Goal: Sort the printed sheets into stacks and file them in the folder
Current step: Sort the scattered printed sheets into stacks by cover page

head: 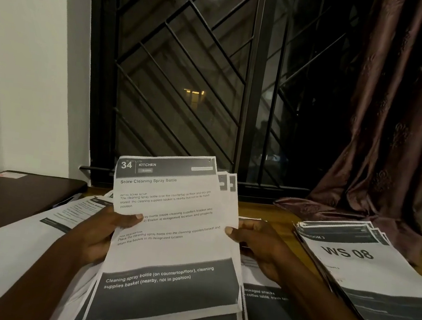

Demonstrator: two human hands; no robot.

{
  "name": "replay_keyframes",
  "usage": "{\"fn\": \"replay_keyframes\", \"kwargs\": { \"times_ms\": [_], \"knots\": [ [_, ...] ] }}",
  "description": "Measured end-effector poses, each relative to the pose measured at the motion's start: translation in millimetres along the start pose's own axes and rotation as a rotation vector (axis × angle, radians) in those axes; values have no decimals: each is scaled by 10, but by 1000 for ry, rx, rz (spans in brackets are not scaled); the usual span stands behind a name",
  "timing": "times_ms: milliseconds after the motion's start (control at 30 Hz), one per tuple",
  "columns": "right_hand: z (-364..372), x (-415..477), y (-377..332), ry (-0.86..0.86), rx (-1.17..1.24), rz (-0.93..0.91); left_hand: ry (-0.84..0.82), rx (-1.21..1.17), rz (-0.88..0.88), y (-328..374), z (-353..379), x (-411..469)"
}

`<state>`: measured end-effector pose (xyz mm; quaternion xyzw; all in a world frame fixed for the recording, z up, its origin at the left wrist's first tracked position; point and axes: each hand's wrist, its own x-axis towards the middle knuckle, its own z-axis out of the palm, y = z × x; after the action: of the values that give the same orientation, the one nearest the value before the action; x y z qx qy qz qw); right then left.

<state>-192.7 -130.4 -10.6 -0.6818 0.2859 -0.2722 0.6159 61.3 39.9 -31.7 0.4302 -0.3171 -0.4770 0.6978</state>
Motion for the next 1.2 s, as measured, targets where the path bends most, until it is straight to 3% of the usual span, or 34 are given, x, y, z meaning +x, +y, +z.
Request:
{"fn": "replay_keyframes", "kwargs": {
  "times_ms": [200, 367, 567, 733, 867, 900, 967, 1033, 1067, 1133, 1200],
  "knots": [
    [-151, 38, 22, 214, 21, -101, 36, 10, 2, -4, -93, 45],
    [-555, 196, -7, 527, -136, -170, 71, -3, 49, 26, -225, 4],
    [-895, 195, -34, 692, -382, -247, 62, -40, 73, 53, -208, -22],
    [-866, 242, 84, 591, -466, -172, 6, -28, 46, 53, -152, -30],
    [-851, 312, 407, 347, -1021, 62, -17, -34, 37, 42, -97, -33],
    [-843, 332, 464, 342, -1065, 120, -8, -27, 39, 38, -85, -34],
    [-735, 297, 406, 451, -1063, 69, 12, -2, 40, 28, -62, -37],
    [-565, 181, 260, 484, -913, -126, 20, 13, 31, 18, -40, -42],
    [-451, 114, 173, 399, -681, -173, 22, 17, 27, 15, -34, -42],
    [-192, -57, 19, 55, -186, -113, 15, 28, 22, 9, -6, -42],
    [-50, -78, 9, -113, -38, -65, 6, 32, 17, 3, 25, -36]
  ]
}}
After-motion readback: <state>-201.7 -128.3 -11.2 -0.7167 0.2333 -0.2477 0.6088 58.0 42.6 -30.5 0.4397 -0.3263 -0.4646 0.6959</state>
